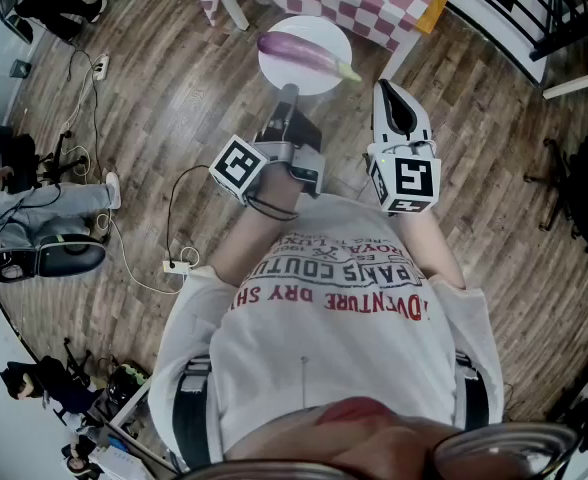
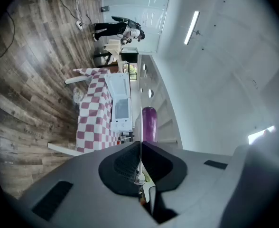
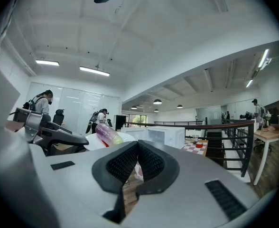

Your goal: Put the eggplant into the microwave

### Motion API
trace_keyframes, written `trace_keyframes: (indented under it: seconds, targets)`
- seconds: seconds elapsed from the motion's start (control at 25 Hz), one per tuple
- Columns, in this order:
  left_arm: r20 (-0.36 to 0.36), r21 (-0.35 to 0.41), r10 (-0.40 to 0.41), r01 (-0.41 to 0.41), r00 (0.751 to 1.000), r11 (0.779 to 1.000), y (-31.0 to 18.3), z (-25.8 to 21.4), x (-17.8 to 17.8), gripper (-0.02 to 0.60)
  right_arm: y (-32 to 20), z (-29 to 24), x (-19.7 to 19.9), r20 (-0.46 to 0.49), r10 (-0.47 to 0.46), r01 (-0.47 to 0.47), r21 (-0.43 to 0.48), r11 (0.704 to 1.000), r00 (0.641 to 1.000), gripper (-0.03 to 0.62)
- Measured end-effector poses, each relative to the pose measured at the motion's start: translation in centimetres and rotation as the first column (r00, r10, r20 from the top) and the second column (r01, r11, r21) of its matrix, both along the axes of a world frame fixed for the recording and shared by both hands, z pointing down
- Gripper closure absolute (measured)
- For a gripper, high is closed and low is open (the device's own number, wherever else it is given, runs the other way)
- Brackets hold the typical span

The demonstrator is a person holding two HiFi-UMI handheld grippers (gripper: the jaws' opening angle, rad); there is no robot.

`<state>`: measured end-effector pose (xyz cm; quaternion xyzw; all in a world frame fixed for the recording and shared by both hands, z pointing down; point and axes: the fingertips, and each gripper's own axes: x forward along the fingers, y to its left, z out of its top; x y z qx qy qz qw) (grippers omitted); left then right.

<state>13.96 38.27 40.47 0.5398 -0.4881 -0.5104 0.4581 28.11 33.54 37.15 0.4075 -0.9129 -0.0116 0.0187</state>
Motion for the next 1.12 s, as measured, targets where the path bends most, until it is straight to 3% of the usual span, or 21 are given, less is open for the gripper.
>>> trace_keyframes:
  seconds: [0.76, 1.12]
  targets:
    - [-0.021, -0.037, 0.021, -0.022, 1.000, 0.999, -1.7, 0.6, 1.2, 0.551, -0.9, 1.4, 0.5, 0.019, -0.010, 0.011, -0.061, 0.998, 1.000, 0.568]
    - [-0.026, -0.061, 0.025, -0.027, 0.999, 0.998, -6.1, 1.8, -3.4, 0.551, -5.9, 2.3, -3.1, 0.029, 0.023, -0.020, -0.096, 0.995, 0.999, 0.568]
